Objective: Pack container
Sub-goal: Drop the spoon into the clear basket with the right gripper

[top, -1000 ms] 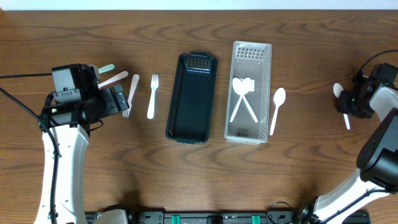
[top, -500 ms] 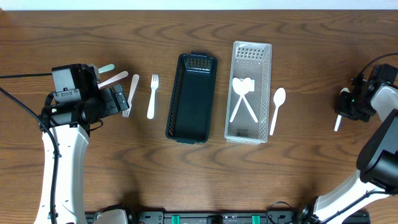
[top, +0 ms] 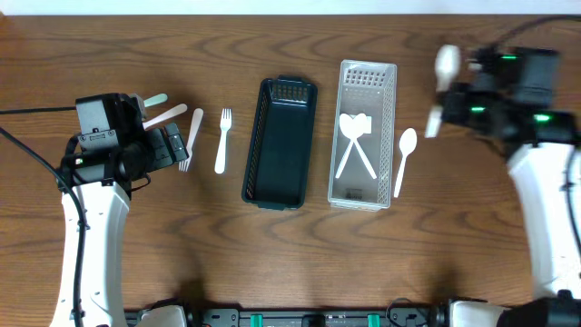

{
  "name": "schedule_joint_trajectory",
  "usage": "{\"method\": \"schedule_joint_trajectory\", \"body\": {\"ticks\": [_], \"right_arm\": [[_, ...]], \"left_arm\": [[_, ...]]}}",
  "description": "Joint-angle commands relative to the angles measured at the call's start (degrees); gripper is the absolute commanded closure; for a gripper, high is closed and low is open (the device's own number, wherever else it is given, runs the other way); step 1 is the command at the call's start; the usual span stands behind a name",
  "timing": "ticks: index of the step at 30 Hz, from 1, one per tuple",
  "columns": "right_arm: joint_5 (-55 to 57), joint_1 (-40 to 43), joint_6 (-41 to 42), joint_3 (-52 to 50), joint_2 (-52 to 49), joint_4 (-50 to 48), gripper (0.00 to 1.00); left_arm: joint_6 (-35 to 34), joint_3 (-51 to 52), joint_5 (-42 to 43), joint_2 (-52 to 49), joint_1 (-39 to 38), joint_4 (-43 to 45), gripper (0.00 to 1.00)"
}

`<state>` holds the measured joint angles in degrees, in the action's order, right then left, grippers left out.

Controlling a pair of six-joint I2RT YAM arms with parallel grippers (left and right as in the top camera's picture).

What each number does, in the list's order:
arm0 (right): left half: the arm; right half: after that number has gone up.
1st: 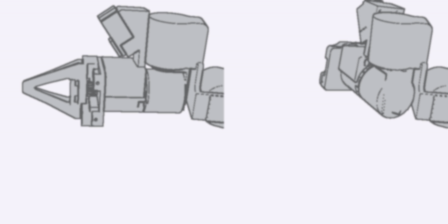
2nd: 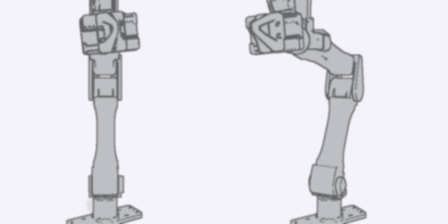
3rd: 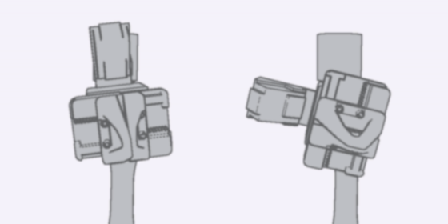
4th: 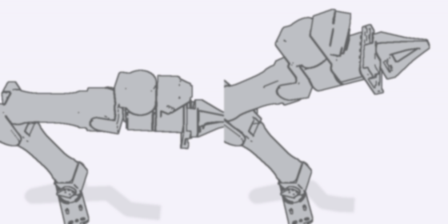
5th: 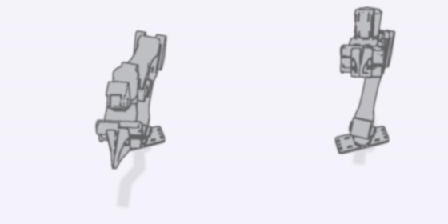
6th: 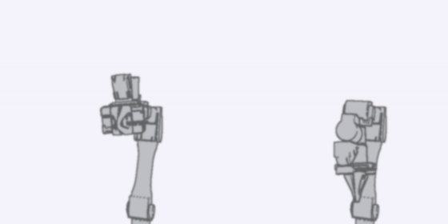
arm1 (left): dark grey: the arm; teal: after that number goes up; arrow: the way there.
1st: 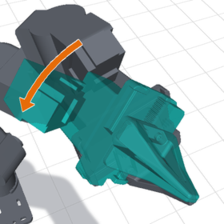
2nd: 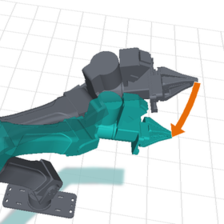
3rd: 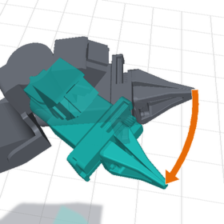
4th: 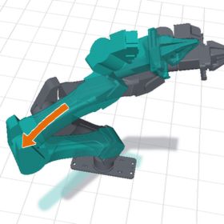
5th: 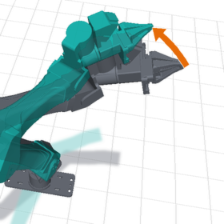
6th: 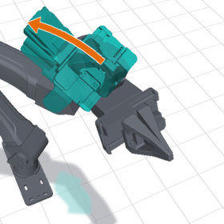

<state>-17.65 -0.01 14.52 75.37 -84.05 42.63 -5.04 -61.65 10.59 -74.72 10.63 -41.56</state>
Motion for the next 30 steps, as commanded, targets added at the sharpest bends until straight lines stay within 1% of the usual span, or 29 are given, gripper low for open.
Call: {"method": "schedule_joint_trajectory", "body": {"ticks": [1,3,6,7,9,11,12,14,15,17,21,24,28,30], "right_arm": [[11.5,-9.2,9.2,-1.6,-4.5,-0.3,0.99],[15.4,-13.7,11.4,-2.6,-8.2,-2.6,0.99],[15.8,-17.3,11.4,-2.8,-14.1,-6.4,0.98],[15.7,-18.2,11.3,-2.8,-16.2,-7.8,0.94],[15.6,-19.1,11.3,-2.8,-19.1,-10.1,0.8],[14.3,-19.1,11.0,-2.7,-20.1,-11.4,0.75],[13.6,-19.1,10.3,-2.7,-20.0,-11.9,0.7],[12.7,-18.5,7.8,-2.1,-18.5,-12.1,0.52],[12.7,-18.1,6.5,-1.7,-17.2,-12.0,0.46],[12.7,-17.1,3.8,-1.2,-14.4,-12.0,0.4],[13.0,-12.7,-0.9,-1.2,-6.4,-10.9,0.36],[13.3,-7.1,-1.5,-1.2,-2.5,-8.0,0.35],[13.3,1.5,-0.6,-1.5,-2.9,-0.1,0.38],[12.9,4.1,0.7,-2.2,-4.3,2.8,0.41]], "left_arm": [[0.7,-1.0,0.3,-0.2,0.2,0.0,0.02],[0.7,-1.0,0.3,-0.2,0.2,0.0,0.02],[0.7,-1.0,0.3,-0.2,0.2,0.0,0.02],[0.7,-1.0,0.3,-0.2,0.2,0.0,0.02],[0.7,-1.0,0.3,-0.2,0.2,0.0,0.02],[0.7,-1.0,0.3,-0.2,0.2,0.0,0.02],[0.7,-1.0,0.3,-0.2,0.2,0.0,0.02],[0.7,-1.0,0.3,-0.2,0.2,0.0,0.02],[0.7,-1.0,0.3,-0.2,0.2,0.0,0.02],[0.7,-1.0,0.3,-0.2,0.2,0.0,0.02],[0.7,-1.0,0.3,-0.2,0.2,0.0,0.02],[0.7,-1.0,0.3,-0.2,0.2,0.0,0.02],[0.7,-1.0,0.3,-0.2,0.2,0.0,0.02],[0.7,-1.0,0.3,-0.2,0.2,0.0,0.02]]}}
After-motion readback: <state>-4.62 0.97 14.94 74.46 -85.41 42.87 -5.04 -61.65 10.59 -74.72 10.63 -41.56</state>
